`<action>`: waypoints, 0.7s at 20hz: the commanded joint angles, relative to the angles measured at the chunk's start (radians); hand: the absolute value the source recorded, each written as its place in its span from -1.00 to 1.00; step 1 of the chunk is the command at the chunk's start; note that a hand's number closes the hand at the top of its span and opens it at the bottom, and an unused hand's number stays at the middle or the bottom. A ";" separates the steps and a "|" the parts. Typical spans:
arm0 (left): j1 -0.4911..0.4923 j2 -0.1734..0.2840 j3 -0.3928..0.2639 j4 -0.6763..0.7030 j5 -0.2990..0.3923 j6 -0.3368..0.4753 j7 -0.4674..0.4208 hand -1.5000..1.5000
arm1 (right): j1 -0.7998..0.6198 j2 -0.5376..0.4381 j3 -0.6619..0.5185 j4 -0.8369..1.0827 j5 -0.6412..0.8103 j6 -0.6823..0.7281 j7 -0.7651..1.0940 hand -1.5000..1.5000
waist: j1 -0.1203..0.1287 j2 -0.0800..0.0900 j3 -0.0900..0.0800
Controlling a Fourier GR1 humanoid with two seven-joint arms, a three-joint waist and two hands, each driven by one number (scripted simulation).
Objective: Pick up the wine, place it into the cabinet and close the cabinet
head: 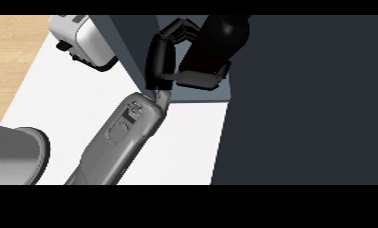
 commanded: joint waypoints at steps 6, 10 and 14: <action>-0.029 -0.006 -0.014 0.170 0.065 0.028 -0.132 1.00 | 0.073 0.039 -0.010 -0.065 -0.088 0.026 -0.035 -1.00 | 0.002 0.002 0.000; -0.067 -0.006 0.037 0.328 0.134 -0.033 -0.255 1.00 | 0.009 0.025 -0.041 -0.033 -0.119 0.023 -0.018 -1.00 | -0.008 0.005 0.000; -0.070 -0.006 -0.026 0.332 0.178 0.005 -0.241 1.00 | 0.070 0.014 -0.053 -0.046 -0.137 0.070 -0.040 -1.00 | -0.005 0.002 0.000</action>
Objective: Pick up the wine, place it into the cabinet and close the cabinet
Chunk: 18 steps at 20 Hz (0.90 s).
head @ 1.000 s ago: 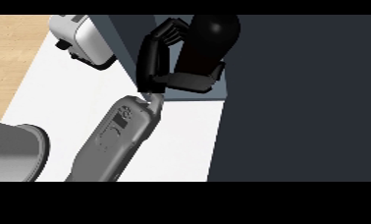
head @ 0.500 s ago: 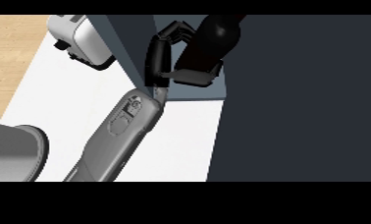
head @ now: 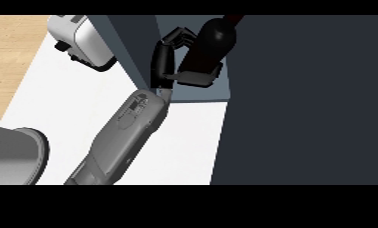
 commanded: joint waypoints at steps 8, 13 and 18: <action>-0.001 0.000 -0.073 0.234 0.062 0.011 -0.141 1.00 | 0.023 0.026 0.018 -0.079 -0.080 0.001 0.042 -1.00 | -0.005 0.001 0.000; -0.041 0.000 -0.060 0.374 0.096 0.011 -0.258 1.00 | -0.020 0.007 0.011 -0.099 -0.070 -0.021 0.082 -1.00 | -0.013 0.003 -0.001; -0.112 0.000 0.020 0.469 0.170 -0.041 -0.309 1.00 | -0.034 0.004 -0.010 -0.071 -0.093 -0.010 0.062 -1.00 | -0.015 0.005 -0.001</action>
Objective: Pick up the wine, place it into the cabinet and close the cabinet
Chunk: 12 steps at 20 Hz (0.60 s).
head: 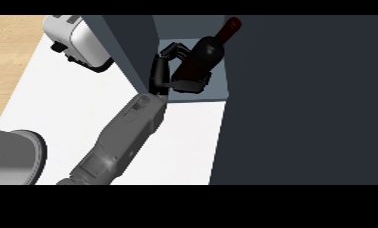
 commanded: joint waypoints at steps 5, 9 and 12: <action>-0.073 0.000 0.076 0.091 0.134 -0.047 -0.081 1.00 | 0.055 0.027 0.008 -0.061 -0.048 0.005 -0.014 -1.00 | -0.009 0.003 0.000; -0.135 0.000 0.093 0.179 0.176 -0.055 -0.081 1.00 | 0.050 0.042 0.021 -0.066 -0.051 0.006 -0.024 -1.00 | -0.027 0.007 0.000; -0.118 0.000 0.110 0.239 0.161 -0.093 -0.109 1.00 | -0.002 0.019 0.026 -0.057 -0.044 -0.013 0.046 -1.00 | -0.010 0.003 -0.001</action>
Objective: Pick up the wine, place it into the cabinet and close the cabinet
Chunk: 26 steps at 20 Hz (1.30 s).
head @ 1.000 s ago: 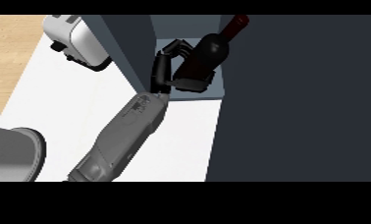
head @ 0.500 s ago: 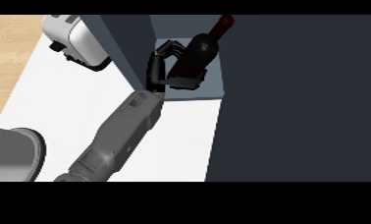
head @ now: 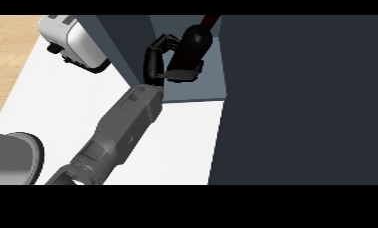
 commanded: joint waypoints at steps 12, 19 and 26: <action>-0.184 0.006 0.051 0.251 -0.041 0.118 -0.022 1.00 | -0.017 0.000 -0.002 -0.046 -0.043 -0.003 0.024 -1.00 | -0.028 0.012 0.000; -0.201 0.003 0.050 0.303 -0.057 0.102 0.022 1.00 | 0.017 0.034 0.040 -0.066 -0.032 0.006 -0.013 -1.00 | -0.036 0.018 0.000; -0.199 0.039 0.067 0.337 -0.051 0.143 0.045 1.00 | 0.003 0.024 0.031 -0.038 -0.039 0.018 -0.016 -1.00 | -0.049 0.026 0.000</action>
